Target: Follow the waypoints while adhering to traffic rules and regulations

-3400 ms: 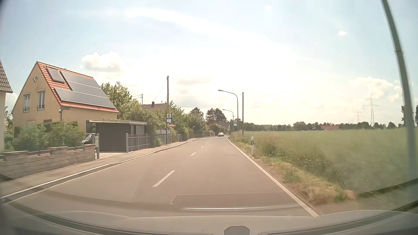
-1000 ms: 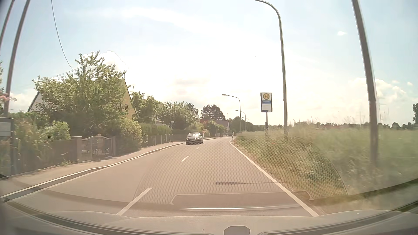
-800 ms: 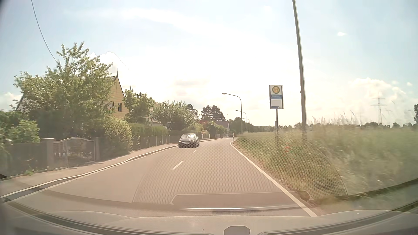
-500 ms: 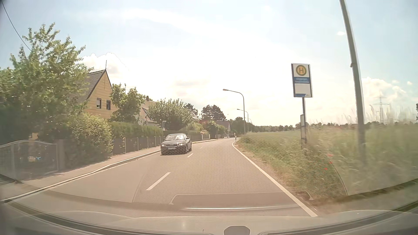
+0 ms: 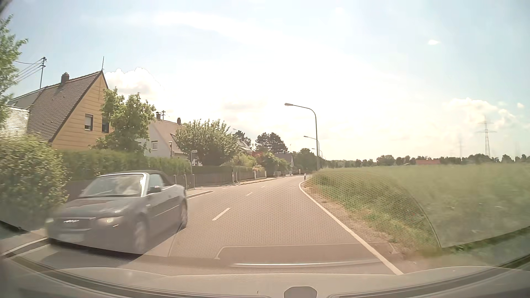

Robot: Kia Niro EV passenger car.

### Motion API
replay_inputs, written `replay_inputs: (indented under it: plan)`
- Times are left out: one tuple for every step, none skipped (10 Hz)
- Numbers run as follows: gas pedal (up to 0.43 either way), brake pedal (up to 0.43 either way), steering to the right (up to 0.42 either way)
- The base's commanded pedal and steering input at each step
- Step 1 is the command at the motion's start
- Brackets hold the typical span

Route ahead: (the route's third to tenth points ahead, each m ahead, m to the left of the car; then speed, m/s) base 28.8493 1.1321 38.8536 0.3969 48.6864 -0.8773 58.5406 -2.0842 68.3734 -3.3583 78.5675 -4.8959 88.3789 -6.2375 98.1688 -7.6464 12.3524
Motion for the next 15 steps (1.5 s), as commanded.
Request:
replay_inputs:
  plan:
    - [0.130, 0.000, -0.004]
    - [0.130, 0.000, -0.003]
    - [0.118, 0.000, -0.002]
    - [0.118, 0.000, -0.002]
    - [0.118, 0.000, 0.000]
    - [0.118, 0.000, 0.000]
    - [0.118, 0.000, 0.000]
    - [0.110, 0.000, 0.000]
    - [0.110, 0.000, 0.002]
    - [0.110, 0.000, 0.004]
    - [0.110, 0.000, 0.004]
    - [0.110, 0.000, 0.005]
    - [0.110, 0.000, 0.008]
    - [0.110, 0.000, 0.010]
    - [0.110, 0.000, 0.011]
